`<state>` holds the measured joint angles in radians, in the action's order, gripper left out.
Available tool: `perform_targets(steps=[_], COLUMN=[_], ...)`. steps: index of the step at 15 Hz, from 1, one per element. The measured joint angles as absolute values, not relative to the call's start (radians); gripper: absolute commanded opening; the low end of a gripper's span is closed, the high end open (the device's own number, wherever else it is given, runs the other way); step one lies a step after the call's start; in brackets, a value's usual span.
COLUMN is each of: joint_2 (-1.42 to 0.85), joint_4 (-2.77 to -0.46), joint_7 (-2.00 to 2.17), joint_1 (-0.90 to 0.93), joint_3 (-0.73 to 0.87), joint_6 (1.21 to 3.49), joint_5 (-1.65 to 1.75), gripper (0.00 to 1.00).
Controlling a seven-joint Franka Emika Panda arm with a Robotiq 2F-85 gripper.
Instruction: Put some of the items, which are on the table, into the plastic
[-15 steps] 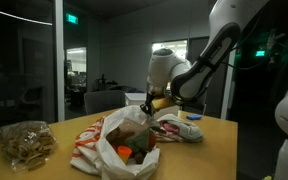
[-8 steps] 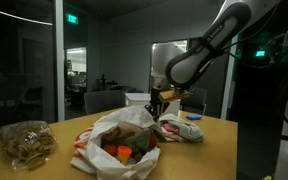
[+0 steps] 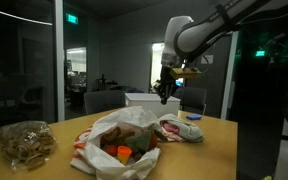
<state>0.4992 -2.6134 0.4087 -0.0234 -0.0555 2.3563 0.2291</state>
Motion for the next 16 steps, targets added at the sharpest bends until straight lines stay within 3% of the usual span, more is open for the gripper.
perform_targets(steps=[1, 6, 7, 8, 12, 16], joint_2=[0.529, 0.596, 0.6, 0.63, 0.627, 0.627], joint_4=[-2.614, -2.621, -2.625, -2.639, -2.644, -2.645], joint_7=[0.402, 0.318, 0.279, 0.181, 0.181, 0.181], joint_1=[-0.028, -0.014, 0.001, 0.058, 0.055, 0.054], joint_3=[-0.056, -0.058, -0.055, -0.039, -0.043, -0.043], joint_6=[2.341, 2.258, 2.241, 2.202, 2.202, 2.202], joint_5=[0.227, 0.149, 0.11, 0.03, 0.03, 0.03], gripper=[0.3, 0.62, 0.88, 0.63, 0.88, 0.88])
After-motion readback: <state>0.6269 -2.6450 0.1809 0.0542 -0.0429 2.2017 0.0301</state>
